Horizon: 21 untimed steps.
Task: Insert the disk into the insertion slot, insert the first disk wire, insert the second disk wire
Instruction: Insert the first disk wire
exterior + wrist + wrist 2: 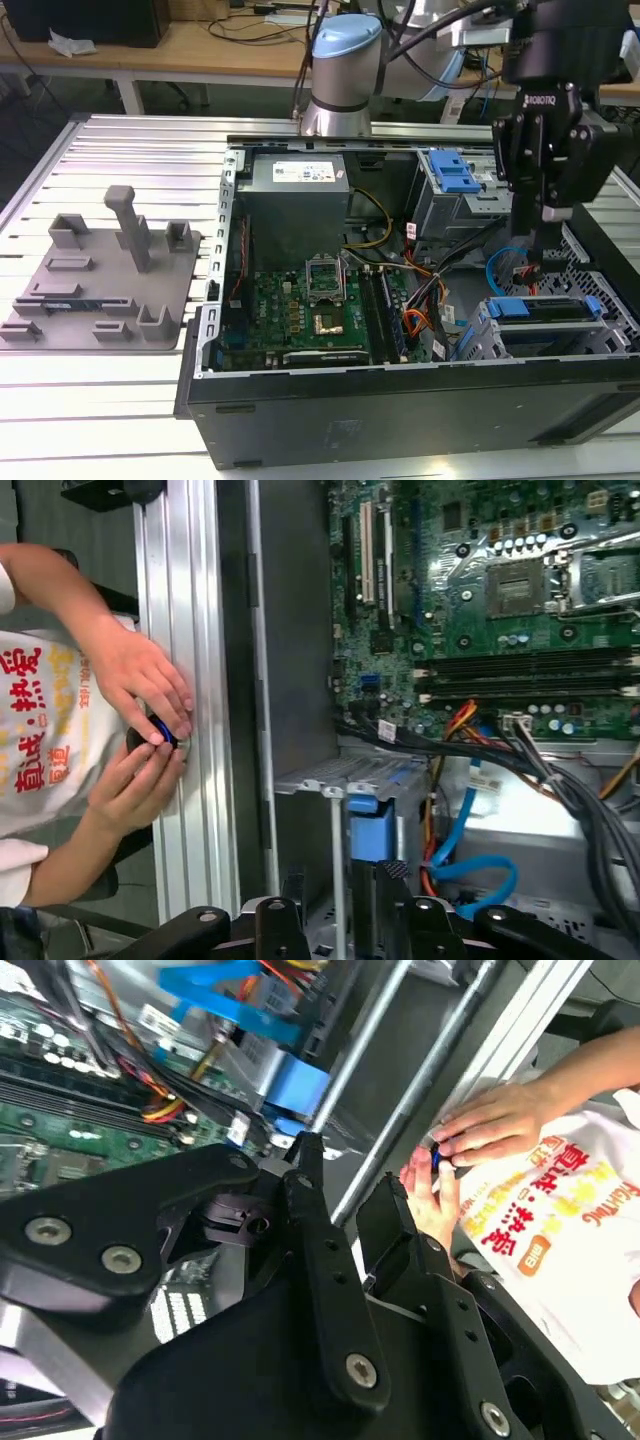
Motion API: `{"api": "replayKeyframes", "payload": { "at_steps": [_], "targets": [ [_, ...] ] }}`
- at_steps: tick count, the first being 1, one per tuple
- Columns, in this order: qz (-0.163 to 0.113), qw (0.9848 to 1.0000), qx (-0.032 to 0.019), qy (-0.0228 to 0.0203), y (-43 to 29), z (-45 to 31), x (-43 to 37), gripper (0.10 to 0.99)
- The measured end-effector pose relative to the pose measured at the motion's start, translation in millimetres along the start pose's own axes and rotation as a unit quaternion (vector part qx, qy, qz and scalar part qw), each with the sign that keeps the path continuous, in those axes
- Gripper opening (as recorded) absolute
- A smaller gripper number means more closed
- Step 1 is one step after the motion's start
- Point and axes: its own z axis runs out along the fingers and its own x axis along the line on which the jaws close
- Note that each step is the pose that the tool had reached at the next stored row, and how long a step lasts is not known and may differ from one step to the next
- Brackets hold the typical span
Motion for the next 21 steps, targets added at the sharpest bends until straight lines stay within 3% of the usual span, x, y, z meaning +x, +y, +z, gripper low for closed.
{"api": "replayKeyframes", "payload": {
  "at_steps": [4, 6, 10, 12, 14, 17, 21],
  "targets": [
    [0.0, 1.0, 0.0, 0.0, -5.3, -6.1, -15.6, 0.412],
    [0.0, 1.0, -0.0007, 0.0, -24.2, -4.2, -19.5, 0.412],
    [0.0, 1.0, -0.0009, -0.0001, -50.3, 2.6, -22.7, 0.412],
    [0.005, 1.0, -0.0037, 0.0005, -52.2, 7.9, -24.8, 0.412],
    [0.019, 0.9998, -0.011, 0.0017, -51.8, 13.8, -27.5, 0.412],
    [0.021, 0.9997, -0.0119, 0.0018, -59.4, 21.3, -31.3, 0.412],
    [0.021, 0.9997, -0.0119, 0.0019, -59.3, 28.6, -34.8, 0.412]
  ]
}}
